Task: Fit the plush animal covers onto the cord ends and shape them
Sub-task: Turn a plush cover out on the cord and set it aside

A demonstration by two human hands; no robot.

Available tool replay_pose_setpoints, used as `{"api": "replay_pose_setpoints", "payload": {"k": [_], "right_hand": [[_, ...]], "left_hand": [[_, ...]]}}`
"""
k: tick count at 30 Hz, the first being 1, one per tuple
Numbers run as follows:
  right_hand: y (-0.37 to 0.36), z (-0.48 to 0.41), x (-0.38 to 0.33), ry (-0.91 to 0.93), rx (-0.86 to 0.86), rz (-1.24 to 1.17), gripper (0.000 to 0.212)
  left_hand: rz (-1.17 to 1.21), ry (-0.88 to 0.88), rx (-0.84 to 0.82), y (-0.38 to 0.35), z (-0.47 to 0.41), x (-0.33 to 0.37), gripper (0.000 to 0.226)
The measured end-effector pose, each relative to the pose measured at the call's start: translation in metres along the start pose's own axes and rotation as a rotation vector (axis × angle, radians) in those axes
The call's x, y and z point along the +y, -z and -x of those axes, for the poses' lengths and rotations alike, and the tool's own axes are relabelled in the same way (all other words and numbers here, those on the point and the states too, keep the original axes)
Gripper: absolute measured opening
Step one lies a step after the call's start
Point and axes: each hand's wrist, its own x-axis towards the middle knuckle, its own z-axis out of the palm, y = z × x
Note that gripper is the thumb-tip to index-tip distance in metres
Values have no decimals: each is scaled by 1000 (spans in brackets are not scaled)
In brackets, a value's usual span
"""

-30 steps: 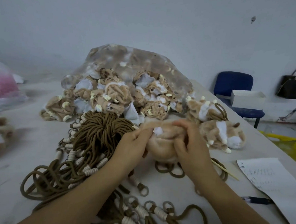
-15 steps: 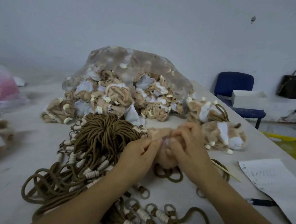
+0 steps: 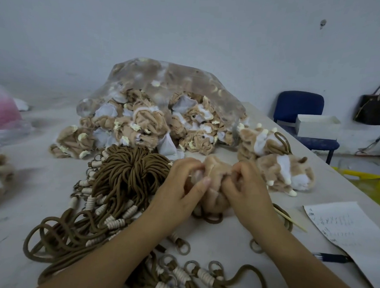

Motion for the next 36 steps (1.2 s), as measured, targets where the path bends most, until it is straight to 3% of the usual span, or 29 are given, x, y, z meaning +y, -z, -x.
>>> {"api": "replay_pose_setpoints", "payload": {"k": [2,4,5,8,9,13,16,19,21,24,27,29,31,34,36], "right_hand": [[3,1,-5,61,21,-30,15],[3,3,-11,134,-13,-73,12],[4,4,-14,158,-29,-87,14],[7,4,-18,190,-19,-34,21],[8,2,-19,202,-3,28,21],[9,-1,-16,182,-25,237,17],[6,0,-9,-44,-50,94,21],[9,-2,-3,-125,138,-8,21],[9,-4,-7,-7,162,5,20],[2,0,-18,305,-57,128,8],[-5,4,-20,513,-178,308,13],[-5,4,-20,552,-171,315,11],[-2,4,-18,493,-163,250,10],[16,-6,-3,179,-9,215,13],[30,-12,16,-26,63,349,16]], "left_hand": [[75,116,-74,1,-2,-3,56],[93,165,-152,0,-1,-4,69],[78,164,-162,0,0,-5,65],[-49,53,-87,2,-3,-5,19],[-102,4,-56,3,-4,-5,13],[-135,-46,0,12,-5,-7,15],[-28,72,45,10,-5,-8,30],[236,309,139,4,-4,-1,34],[577,557,15,-1,-6,6,56],[1048,774,-231,1,-6,12,76],[1321,829,-175,11,-7,10,75],[1345,835,-137,13,-7,9,55],[1341,845,-103,13,-7,8,42],[1379,878,-16,14,-7,2,44],[1406,859,2,15,-8,-1,42]]}}
